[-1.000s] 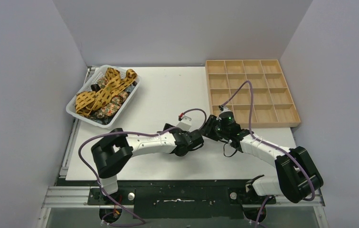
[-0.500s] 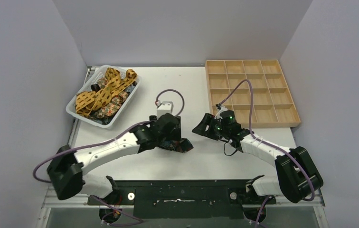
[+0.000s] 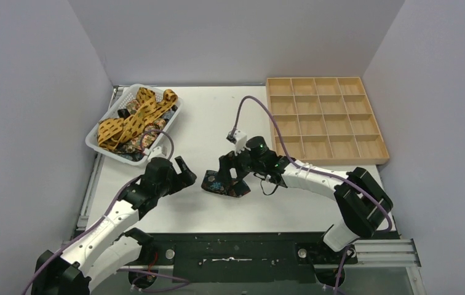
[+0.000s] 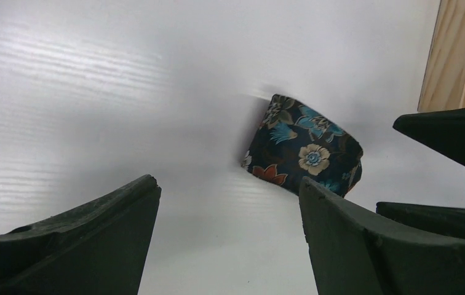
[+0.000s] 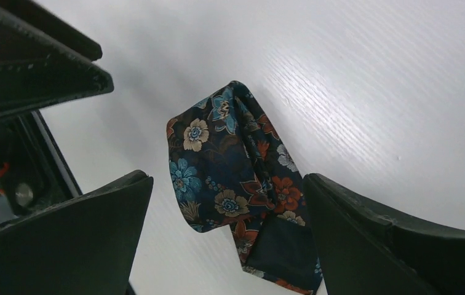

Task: Roll the ties
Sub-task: Roll the tie at the center of the board.

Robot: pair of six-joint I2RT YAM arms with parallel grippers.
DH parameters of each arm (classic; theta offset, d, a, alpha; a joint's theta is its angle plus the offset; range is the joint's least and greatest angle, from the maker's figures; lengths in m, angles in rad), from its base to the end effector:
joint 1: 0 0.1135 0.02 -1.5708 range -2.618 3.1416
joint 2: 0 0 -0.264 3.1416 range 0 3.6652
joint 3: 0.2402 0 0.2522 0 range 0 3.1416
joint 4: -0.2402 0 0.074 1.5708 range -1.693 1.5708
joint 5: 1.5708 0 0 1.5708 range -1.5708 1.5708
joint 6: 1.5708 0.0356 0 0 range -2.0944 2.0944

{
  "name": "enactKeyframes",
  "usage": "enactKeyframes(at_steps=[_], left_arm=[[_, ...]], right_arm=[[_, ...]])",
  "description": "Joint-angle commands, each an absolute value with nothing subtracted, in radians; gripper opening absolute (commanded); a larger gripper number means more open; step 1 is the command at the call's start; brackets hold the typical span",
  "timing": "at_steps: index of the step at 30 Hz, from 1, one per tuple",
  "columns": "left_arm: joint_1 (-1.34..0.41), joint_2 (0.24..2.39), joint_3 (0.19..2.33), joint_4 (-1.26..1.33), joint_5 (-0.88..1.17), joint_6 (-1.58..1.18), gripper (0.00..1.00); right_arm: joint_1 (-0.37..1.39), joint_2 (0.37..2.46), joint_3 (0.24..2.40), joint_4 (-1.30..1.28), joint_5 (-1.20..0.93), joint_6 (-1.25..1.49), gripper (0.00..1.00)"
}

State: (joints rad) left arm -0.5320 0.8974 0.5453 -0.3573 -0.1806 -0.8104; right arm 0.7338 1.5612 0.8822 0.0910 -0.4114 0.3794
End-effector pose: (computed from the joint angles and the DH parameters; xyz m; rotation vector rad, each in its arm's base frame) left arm 0.1659 -0.0902 0.2207 -0.4165 2.2789 -0.4973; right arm 0.2389 0.2346 0.2112 -0.6566 2.2133 1.0552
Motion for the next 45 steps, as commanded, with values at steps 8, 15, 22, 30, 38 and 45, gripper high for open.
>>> enactKeyframes(at_steps=[8, 15, 22, 30, 38, 45], left_arm=[[-0.392, 0.764, 0.408, -0.265, 0.060, -0.895, 0.81], [-0.387, 0.763, 0.416, -0.291, 0.059, -0.882, 0.81], [-0.385, 0.757, 0.401, -0.296, 0.064, -0.887, 0.81], [-0.383, 0.757, 0.402, -0.293, 0.057, -0.891, 0.81], [-0.383, 0.776, 0.399, -0.269, 0.071, -0.892, 0.81], [-0.382, 0.770, 0.396, -0.273, 0.074, -0.894, 0.81]], right_arm=[[0.841, 1.618, 0.941, 0.165, -0.406, -0.203, 1.00], [0.894, 1.690, 0.979, 0.140, -0.412, -0.267, 1.00], [0.896, 1.727, 0.989, 0.135, -0.402, -0.267, 1.00], [0.904, 1.640, 1.018, 0.120, -0.388, -0.246, 1.00], [0.944, 1.609, 1.007, 0.130, -0.363, -0.185, 1.00], [0.966, 1.683, 1.009, 0.087, -0.223, -0.203, 1.00]])
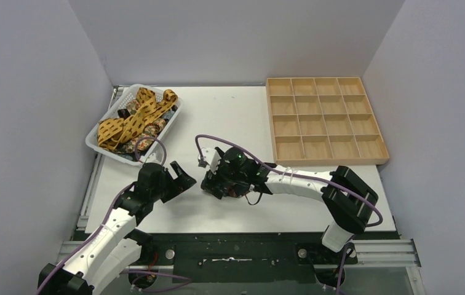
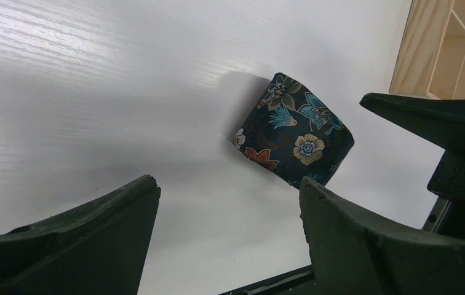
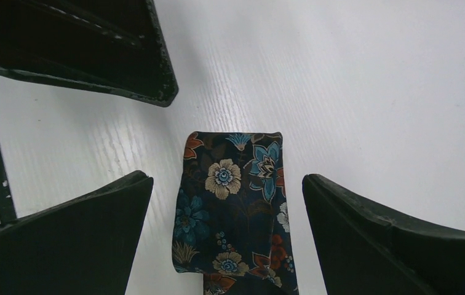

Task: Roll the ties
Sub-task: Roll the tie at the center of the board.

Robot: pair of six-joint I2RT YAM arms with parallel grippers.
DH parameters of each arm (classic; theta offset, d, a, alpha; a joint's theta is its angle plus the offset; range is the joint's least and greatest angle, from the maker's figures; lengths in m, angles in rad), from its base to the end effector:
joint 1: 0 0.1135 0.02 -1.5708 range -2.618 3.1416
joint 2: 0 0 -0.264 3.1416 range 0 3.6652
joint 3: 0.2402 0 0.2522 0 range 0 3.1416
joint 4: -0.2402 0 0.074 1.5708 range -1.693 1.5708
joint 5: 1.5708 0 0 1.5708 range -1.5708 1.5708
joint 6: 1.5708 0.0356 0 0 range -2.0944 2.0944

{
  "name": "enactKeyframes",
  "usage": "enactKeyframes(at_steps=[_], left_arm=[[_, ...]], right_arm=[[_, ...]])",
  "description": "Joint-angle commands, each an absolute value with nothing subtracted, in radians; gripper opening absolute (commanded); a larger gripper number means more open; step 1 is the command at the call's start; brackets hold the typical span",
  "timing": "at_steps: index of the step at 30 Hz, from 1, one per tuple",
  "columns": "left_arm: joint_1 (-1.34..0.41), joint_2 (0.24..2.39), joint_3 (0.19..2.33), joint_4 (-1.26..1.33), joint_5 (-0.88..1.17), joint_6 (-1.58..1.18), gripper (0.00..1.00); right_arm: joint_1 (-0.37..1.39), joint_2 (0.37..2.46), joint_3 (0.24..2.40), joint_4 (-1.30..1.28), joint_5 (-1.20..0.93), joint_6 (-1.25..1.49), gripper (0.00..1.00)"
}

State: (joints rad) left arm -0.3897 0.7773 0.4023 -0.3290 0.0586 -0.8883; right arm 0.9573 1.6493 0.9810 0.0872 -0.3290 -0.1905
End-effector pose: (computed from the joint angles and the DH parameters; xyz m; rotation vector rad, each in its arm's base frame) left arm 0.1520 -0.0647 0.1939 -0.5566 2.3173 -0.7137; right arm 0.1980 0.3011 0.2129 -1.3700 1.7534 0.7886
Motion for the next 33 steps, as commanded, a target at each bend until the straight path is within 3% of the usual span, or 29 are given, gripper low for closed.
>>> enactKeyframes(at_steps=[1, 16, 21, 23, 28, 33], left_arm=[[-0.382, 0.770, 0.396, -0.273, 0.072, -0.894, 0.81], [-0.380, 0.763, 0.382, -0.272, 0.072, -0.896, 0.81], [-0.379, 0.772, 0.385, -0.269, 0.077, -0.891, 0.81], [-0.378, 0.776, 0.389, -0.272, 0.081, -0.884, 0.81], [-0.374, 0.778, 0.386, -0.277, 0.081, -0.879, 0.81], [-0.373, 0.779, 0.384, -0.272, 0.085, -0.875, 0.81]], right_arm=[[0.968, 1.691, 1.009, 0.081, -0.206, -0.214, 1.00], [0.949, 1.814, 1.020, 0.092, -0.231, -0.318, 1.00], [0.886, 1.869, 1.056, 0.058, -0.404, -0.317, 1.00], [0.878, 1.878, 1.073, 0.023, -0.466, -0.312, 0.96], [0.888, 1.871, 1.051, 0.011, -0.486, -0.264, 0.71], [0.926, 1.817, 0.968, 0.057, -0.431, -0.199, 0.63]])
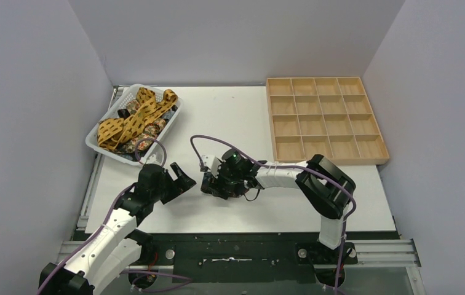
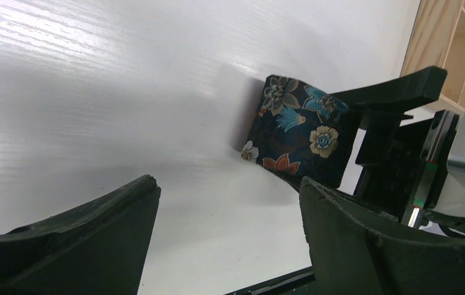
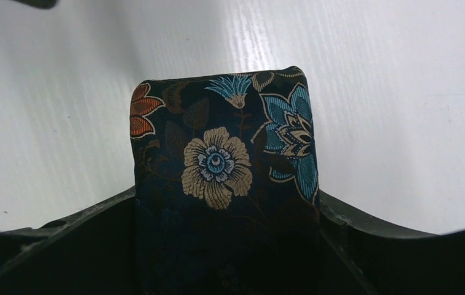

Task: Roll the ties
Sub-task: Roll the tie at the center of the board.

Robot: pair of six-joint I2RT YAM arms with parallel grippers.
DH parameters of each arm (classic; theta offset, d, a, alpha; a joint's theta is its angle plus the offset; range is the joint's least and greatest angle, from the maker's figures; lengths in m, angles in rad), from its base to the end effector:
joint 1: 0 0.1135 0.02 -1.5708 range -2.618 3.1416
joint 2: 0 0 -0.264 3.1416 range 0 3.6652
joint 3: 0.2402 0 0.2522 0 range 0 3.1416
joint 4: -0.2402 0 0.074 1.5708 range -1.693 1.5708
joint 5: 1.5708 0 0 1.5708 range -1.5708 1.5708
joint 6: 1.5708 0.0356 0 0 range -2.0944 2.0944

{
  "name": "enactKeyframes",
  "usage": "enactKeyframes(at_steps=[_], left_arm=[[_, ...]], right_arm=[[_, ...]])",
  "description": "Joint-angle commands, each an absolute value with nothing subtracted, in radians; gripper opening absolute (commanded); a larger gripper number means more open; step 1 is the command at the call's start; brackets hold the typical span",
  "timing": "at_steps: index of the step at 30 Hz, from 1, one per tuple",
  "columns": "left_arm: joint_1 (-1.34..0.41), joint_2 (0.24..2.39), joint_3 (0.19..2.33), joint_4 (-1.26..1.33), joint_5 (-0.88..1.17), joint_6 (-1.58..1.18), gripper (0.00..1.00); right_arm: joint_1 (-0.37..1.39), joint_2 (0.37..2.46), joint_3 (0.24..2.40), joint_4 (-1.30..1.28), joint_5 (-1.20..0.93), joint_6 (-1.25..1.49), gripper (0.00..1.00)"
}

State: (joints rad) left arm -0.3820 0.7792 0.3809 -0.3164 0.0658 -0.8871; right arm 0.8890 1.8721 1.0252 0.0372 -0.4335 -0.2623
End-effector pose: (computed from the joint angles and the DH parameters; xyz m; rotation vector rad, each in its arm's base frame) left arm 0.1513 -0.0633 0.1875 -0.5634 2.3272 -0.7110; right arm 0.2271 0.3036 0.1448 -1.5005 1.9194 0.8077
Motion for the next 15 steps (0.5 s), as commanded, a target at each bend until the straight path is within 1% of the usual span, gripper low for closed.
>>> enactKeyframes(at_steps=[1, 4, 5, 7, 10, 11, 12, 13, 14, 15], left_arm=[[-0.373, 0.782, 0.385, -0.271, 0.087, -0.874, 0.81], [-0.372, 0.793, 0.386, -0.265, 0.093, -0.871, 0.81], [-0.371, 0.796, 0.387, -0.262, 0.098, -0.870, 0.81], [-0.371, 0.803, 0.388, -0.259, 0.105, -0.870, 0.81], [-0.371, 0.808, 0.388, -0.256, 0.110, -0.868, 0.81], [-0.371, 0.808, 0.388, -0.256, 0.113, -0.867, 0.81], [-0.371, 0.810, 0.387, -0.255, 0.115, -0.867, 0.81], [-0.371, 0.810, 0.387, -0.256, 0.116, -0.867, 0.81], [-0.370, 0.808, 0.387, -0.256, 0.118, -0.866, 0.81], [-0.371, 0.806, 0.387, -0.256, 0.119, -0.865, 0.81]], right_arm=[[0.936, 1.804, 0.955, 0.068, -0.414, -0.177, 0.63], [0.966, 1.774, 0.919, 0.106, -0.383, -0.144, 0.61], [0.978, 1.770, 0.913, 0.108, -0.378, -0.140, 0.59], [0.995, 1.769, 0.915, 0.100, -0.366, -0.139, 0.59], [1.008, 1.781, 0.936, 0.070, -0.353, -0.134, 0.56], [1.010, 1.788, 0.949, 0.053, -0.351, -0.134, 0.59], [1.012, 1.791, 0.961, 0.039, -0.347, -0.137, 0.64], [1.016, 1.790, 0.971, 0.031, -0.342, -0.140, 0.75], [1.016, 1.785, 0.972, 0.029, -0.337, -0.145, 0.82], [1.016, 1.776, 0.970, 0.030, -0.336, -0.150, 0.84]])
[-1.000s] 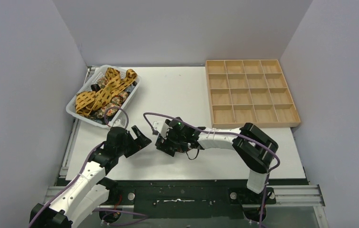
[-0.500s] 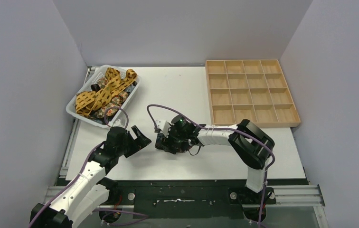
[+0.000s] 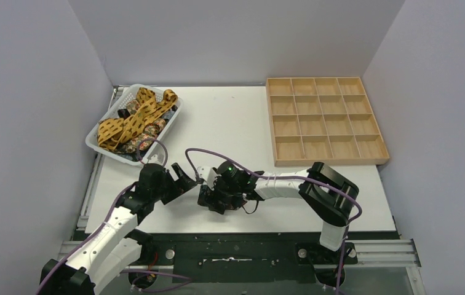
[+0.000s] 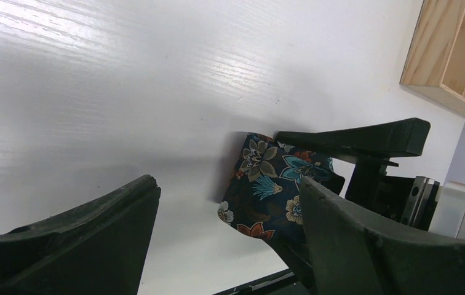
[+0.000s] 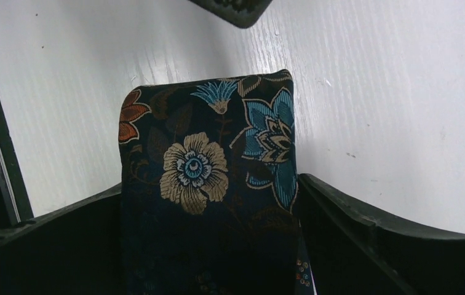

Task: Roll the ties
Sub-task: Roll the tie at the center of the board.

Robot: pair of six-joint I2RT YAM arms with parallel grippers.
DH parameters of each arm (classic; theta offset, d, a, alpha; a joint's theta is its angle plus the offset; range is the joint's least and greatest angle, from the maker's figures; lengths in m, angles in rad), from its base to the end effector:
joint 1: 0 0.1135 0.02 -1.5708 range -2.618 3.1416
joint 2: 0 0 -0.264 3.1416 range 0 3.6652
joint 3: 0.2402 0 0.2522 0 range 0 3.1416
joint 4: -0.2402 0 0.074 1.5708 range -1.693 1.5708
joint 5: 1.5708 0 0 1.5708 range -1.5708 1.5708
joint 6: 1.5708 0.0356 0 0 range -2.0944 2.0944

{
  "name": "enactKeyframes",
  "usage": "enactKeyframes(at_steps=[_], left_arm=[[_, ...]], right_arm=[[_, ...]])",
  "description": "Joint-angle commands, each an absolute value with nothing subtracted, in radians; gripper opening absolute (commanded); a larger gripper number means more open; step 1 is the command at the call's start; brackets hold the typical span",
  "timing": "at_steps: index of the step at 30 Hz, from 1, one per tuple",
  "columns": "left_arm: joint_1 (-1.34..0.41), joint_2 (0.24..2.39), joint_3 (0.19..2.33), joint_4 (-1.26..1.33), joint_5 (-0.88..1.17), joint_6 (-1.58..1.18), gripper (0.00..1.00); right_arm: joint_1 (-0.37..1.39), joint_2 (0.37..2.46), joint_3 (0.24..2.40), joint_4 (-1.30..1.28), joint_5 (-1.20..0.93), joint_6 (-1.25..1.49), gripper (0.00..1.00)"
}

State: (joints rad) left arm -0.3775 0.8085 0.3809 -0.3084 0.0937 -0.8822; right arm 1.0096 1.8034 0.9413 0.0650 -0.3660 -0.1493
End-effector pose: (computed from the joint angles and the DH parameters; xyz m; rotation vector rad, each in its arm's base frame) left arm 0.1536 -0.0645 0.1840 -0.5558 2.3574 -0.7243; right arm 0.1812 0.3122 0.1467 -1.5009 1.9553 0.8310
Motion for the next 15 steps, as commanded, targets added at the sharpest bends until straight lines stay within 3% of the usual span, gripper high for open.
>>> enactKeyframes(at_steps=[1, 5, 15], left_arm=[[-0.371, 0.806, 0.387, -0.258, 0.120, -0.865, 0.81], [-0.371, 0.803, 0.391, -0.261, 0.123, -0.862, 0.81], [-0.368, 0.812, 0.394, -0.247, 0.130, -0.853, 0.81]], right_arm=[[1.016, 1.764, 0.973, 0.025, -0.335, -0.154, 0.86], [1.028, 1.723, 1.046, -0.091, -0.255, -0.146, 1.00], [1.032, 1.447, 0.891, -0.009, -0.235, -0.031, 1.00]])
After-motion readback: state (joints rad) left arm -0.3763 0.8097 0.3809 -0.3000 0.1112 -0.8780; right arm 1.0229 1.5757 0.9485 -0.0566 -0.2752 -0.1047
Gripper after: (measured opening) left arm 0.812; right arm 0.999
